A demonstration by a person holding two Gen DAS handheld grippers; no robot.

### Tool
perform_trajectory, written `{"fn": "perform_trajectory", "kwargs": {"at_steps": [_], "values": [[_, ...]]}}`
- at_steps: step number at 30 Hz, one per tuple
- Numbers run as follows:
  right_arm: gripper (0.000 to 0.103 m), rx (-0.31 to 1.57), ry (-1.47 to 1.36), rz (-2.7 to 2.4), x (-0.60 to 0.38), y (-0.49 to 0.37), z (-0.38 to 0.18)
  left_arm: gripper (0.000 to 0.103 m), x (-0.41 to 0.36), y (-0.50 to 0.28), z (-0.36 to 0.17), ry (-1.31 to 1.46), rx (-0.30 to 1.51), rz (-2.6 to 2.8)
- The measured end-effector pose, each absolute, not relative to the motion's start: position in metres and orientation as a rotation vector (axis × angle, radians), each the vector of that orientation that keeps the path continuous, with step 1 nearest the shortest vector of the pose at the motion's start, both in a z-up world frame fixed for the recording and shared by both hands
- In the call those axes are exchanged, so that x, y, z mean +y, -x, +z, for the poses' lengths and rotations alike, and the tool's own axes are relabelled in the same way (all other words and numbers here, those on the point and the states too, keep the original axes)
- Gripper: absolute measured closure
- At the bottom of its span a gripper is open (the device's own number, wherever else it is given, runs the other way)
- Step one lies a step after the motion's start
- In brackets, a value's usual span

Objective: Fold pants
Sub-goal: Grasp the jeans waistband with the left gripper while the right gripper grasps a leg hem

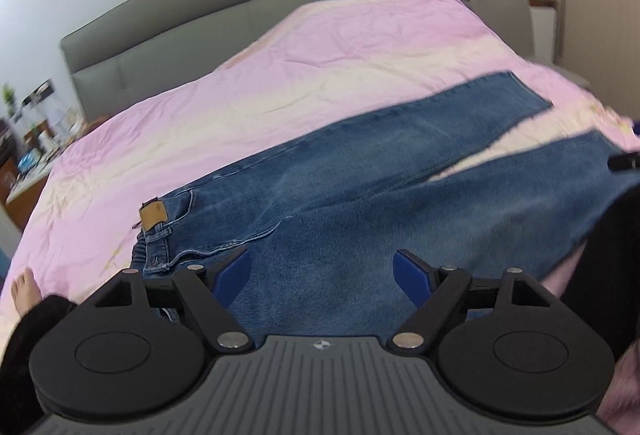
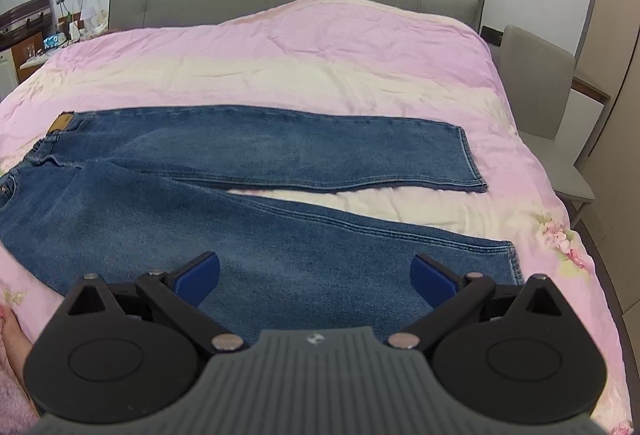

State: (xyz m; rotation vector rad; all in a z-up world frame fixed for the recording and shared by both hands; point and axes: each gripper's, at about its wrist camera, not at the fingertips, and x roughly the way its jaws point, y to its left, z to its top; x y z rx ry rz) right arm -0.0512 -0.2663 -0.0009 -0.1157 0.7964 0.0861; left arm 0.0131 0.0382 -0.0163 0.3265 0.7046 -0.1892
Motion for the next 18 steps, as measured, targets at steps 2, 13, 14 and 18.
{"fn": "perform_trajectory", "kwargs": {"at_steps": [2, 13, 14, 18], "values": [[0.021, 0.838, 0.139, 0.103, -0.279, 0.045, -0.008, 0.01, 0.044, -0.013, -0.023, -0.402, 0.726, -0.249], [0.041, 0.962, 0.261, 0.045, -0.363, 0.007, -0.03, 0.012, 0.083, -0.03, -0.106, -0.937, 0.959, -0.427], [0.041, 0.974, 0.257, 0.053, -0.371, 0.004, -0.032, 0.013, 0.088, -0.032, -0.115, -0.966, 0.981, -0.433], [0.041, 1.024, 0.288, 0.103, -0.391, -0.004, -0.042, 0.013, 0.101, -0.035, -0.147, -1.095, 1.039, -0.462]]}}
